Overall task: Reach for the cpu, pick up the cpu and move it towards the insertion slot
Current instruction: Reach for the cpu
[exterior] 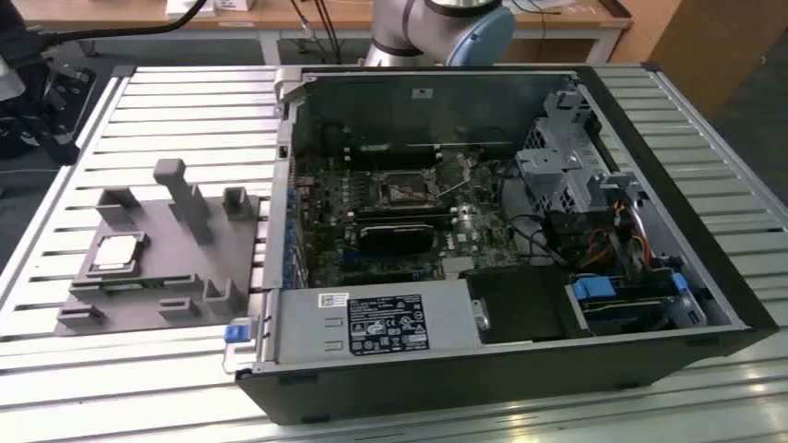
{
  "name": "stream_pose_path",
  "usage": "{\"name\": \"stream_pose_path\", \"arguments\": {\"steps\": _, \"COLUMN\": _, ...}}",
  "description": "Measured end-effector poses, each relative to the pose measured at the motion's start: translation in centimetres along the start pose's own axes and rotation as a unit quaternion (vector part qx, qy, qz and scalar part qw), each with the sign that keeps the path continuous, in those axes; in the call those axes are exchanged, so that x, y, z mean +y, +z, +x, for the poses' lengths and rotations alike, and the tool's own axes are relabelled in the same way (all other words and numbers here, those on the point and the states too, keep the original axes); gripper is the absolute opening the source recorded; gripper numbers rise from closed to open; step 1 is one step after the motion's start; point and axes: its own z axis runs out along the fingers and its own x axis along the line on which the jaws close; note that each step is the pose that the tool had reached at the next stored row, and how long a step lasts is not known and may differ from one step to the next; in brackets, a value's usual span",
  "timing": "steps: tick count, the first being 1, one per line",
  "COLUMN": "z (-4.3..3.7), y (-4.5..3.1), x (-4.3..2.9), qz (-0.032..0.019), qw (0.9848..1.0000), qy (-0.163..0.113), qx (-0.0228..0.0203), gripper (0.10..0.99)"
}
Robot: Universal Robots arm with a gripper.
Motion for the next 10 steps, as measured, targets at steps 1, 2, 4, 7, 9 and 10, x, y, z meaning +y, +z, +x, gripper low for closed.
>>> {"name": "stream_pose_path", "arguments": {"steps": 1, "z": 0.00, "y": 0.00, "x": 0.00, "qz": 0.0000, "qw": 1.0000, "qy": 0.000, "qx": 0.0000, "gripper": 0.106}}
{"name": "stream_pose_path", "arguments": {"steps": 2, "z": 0.00, "y": 0.00, "x": 0.00, "qz": 0.0000, "qw": 1.0000, "qy": 0.000, "qx": 0.0000, "gripper": 0.106}}
{"name": "stream_pose_path", "arguments": {"steps": 4, "z": 0.00, "y": 0.00, "x": 0.00, "qz": 0.0000, "qw": 1.0000, "qy": 0.000, "qx": 0.0000, "gripper": 0.106}}
{"name": "stream_pose_path", "arguments": {"steps": 7, "z": 0.02, "y": 0.07, "x": -0.01, "qz": 0.0000, "qw": 1.0000, "qy": 0.000, "qx": 0.0002, "gripper": 0.106}}
{"name": "stream_pose_path", "arguments": {"steps": 9, "z": 0.04, "y": 0.26, "x": -0.02, "qz": -0.0001, "qw": 1.0000, "qy": 0.000, "qx": 0.0027, "gripper": 0.106}}
{"name": "stream_pose_path", "arguments": {"steps": 10, "z": 0.06, "y": 0.39, "x": -0.02, "qz": -0.0001, "qw": 1.0000, "qy": 0.000, "qx": 0.0042, "gripper": 0.106}}
